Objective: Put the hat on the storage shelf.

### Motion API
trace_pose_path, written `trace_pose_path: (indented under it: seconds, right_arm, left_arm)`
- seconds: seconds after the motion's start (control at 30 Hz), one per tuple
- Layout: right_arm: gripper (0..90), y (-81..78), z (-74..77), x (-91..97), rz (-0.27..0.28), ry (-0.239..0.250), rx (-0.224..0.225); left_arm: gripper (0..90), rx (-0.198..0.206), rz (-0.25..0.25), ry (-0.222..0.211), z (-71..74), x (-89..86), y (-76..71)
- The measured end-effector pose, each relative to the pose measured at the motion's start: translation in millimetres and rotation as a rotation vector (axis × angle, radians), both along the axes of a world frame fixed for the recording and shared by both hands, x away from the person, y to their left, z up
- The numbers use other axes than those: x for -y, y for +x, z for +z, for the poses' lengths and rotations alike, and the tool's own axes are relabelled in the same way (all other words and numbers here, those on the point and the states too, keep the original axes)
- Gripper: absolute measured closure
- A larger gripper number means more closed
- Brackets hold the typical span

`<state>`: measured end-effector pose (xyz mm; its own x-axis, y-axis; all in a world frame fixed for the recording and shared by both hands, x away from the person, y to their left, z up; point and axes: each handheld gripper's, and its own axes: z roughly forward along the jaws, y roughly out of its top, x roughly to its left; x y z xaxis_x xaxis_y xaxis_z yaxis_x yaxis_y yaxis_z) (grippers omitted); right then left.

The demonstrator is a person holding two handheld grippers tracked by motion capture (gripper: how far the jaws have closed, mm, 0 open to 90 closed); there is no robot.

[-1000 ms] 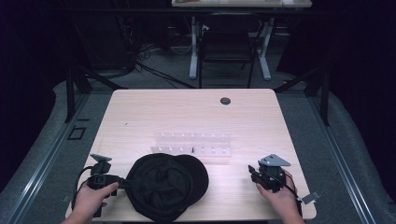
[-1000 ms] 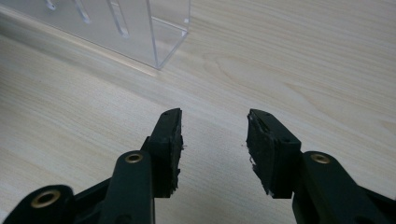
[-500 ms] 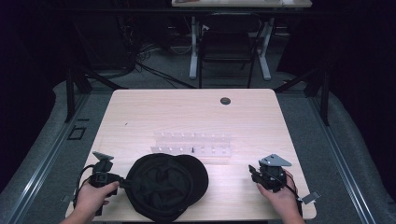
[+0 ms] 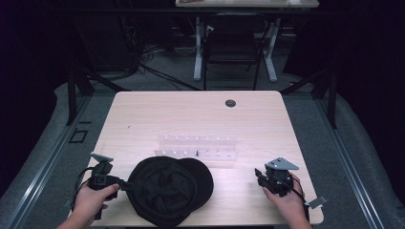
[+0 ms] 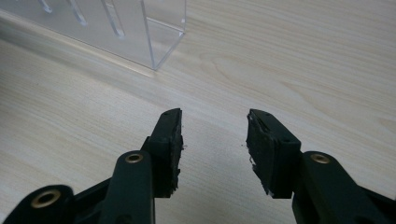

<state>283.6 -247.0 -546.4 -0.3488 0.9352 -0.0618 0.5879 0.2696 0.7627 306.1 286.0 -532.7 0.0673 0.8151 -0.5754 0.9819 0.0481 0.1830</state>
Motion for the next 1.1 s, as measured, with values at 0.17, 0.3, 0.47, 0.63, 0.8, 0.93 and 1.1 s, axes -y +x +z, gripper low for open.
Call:
trace_pose_path:
  seconds: [0.17,0.3,0.47,0.63,0.8,0.93,1.1]
  right_arm:
    - [55.2,0.1,-0.1,-0.1,0.002,0.006,-0.001]
    - [55.2,0.1,-0.1,0.1,0.003,0.006,-0.004]
    - [55.2,-0.1,0.1,0.3,0.0,0.003,-0.003]
    - [55.2,-0.2,0.3,0.7,0.0,0.002,-0.005]
    - [55.2,-0.1,0.1,0.7,0.0,0.001,-0.005]
    - [55.2,-0.1,0.2,0.8,0.0,0.002,-0.005]
    - [55.2,-0.3,0.6,1.5,-0.002,0.008,0.004]
  left_arm:
    - [85.0,0.007,-0.007,-0.015,4.7,-0.4,-1.3]
    - [85.0,0.015,-0.006,-0.03,8.9,-2.5,-1.7]
    - [85.0,0.004,0.019,-0.086,16.0,-6.1,-2.0]
    - [85.1,0.011,0.022,-0.113,23.2,-9.5,-0.8]
    - [85.1,0.011,0.025,-0.142,33.0,-10.0,-1.4]
    - [85.1,0.027,0.019,-0.18,45.0,-12.3,-0.5]
    - [85.2,0.03,0.014,-0.223,51.5,-13.0,-0.8]
